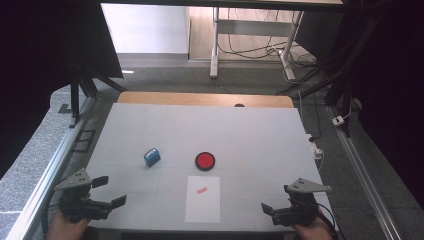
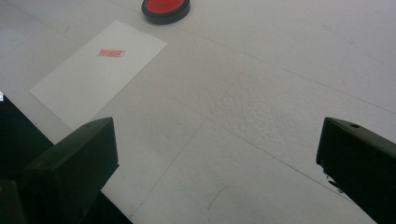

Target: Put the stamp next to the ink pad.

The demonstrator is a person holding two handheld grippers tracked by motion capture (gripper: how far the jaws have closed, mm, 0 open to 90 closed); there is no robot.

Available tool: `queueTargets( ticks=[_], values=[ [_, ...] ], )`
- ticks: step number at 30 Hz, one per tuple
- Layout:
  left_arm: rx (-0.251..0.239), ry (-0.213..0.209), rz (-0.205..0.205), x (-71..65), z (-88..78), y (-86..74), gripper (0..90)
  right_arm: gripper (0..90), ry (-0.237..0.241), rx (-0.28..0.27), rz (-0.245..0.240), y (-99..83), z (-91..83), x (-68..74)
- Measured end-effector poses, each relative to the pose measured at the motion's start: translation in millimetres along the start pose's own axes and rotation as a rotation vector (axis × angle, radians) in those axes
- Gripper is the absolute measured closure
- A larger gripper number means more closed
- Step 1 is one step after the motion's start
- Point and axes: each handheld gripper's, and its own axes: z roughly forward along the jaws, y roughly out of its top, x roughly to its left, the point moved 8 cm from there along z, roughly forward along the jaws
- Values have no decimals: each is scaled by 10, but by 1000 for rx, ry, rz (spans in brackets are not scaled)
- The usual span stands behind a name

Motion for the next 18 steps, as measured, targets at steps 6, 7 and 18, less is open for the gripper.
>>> queueTargets(
  ticks=[6, 7, 18],
  values=[
    [51, 46, -5, 35, 1, -110, 0, 0, -3, 3, -3, 0, 5, 9],
    [60, 53, -6, 36, 7, -131, 0, 0, -5, 5, -4, -1, 8, 11],
    [89, 53, -13, 33, 32, -159, 0, 0, -13, 17, -7, -13, 20, -2]
  ],
)
